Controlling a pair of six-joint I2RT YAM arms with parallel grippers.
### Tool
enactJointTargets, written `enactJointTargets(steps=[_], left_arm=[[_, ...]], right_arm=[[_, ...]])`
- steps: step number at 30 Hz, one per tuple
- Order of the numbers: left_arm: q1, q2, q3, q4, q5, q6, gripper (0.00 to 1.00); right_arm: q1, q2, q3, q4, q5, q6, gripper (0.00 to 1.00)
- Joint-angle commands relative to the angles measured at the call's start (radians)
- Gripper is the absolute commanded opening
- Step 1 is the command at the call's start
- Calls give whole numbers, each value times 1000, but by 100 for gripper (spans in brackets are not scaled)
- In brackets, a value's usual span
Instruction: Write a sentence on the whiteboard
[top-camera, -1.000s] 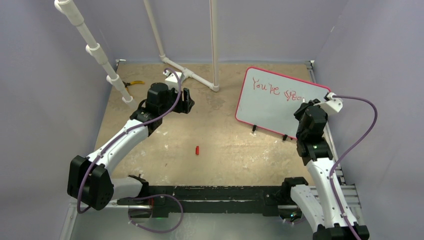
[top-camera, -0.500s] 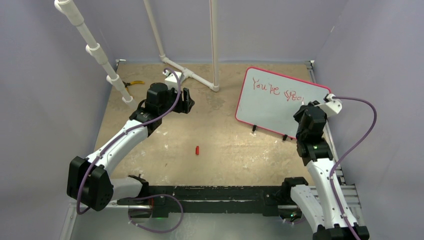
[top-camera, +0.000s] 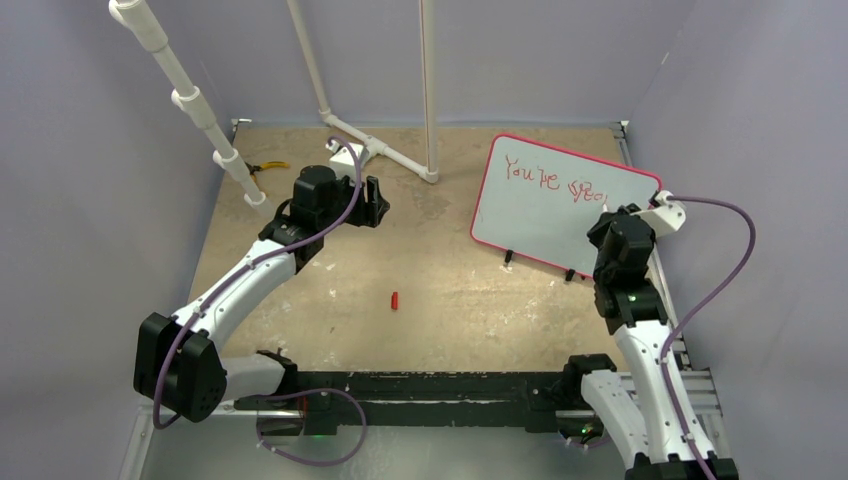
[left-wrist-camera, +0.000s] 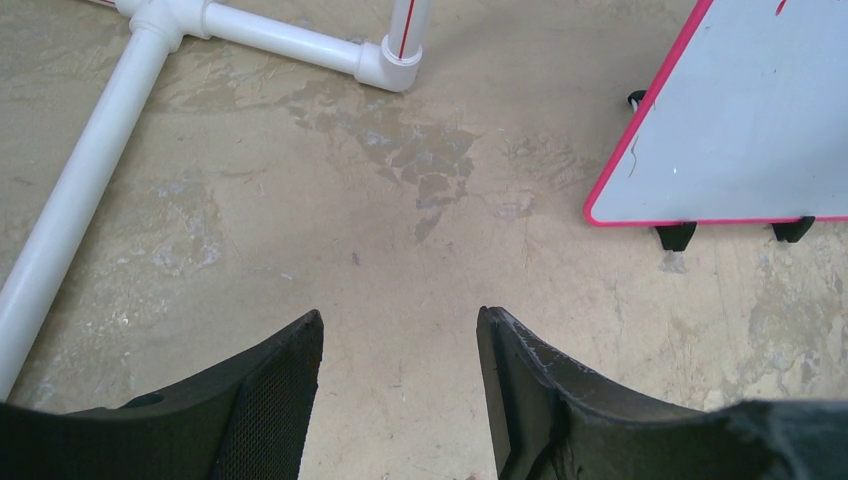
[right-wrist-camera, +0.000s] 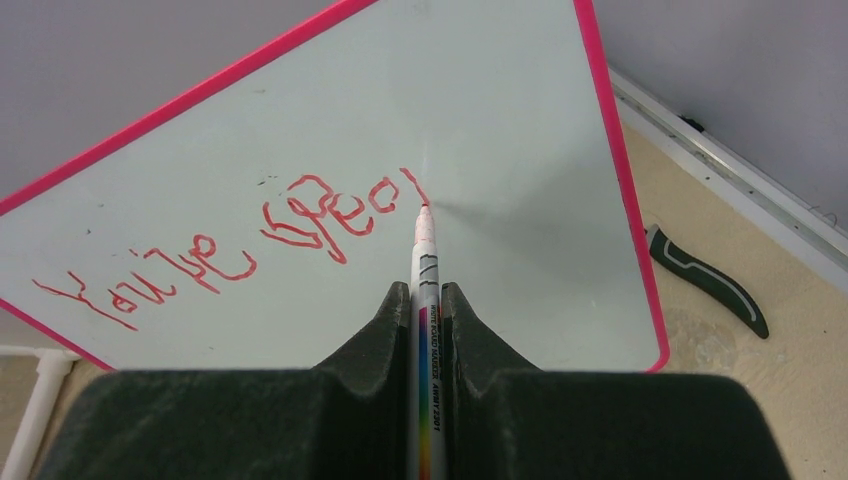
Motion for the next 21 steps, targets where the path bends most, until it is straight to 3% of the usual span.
enactJointTargets(steps=[1,21], left_arm=[[5,-28,-4,40,10,-11,57],[6,-28,-4,39,1,-6,57]], right_arm=[[-5,-34,60,15,-12,-7,0],[-4,15,81,129,-3,-55,0]])
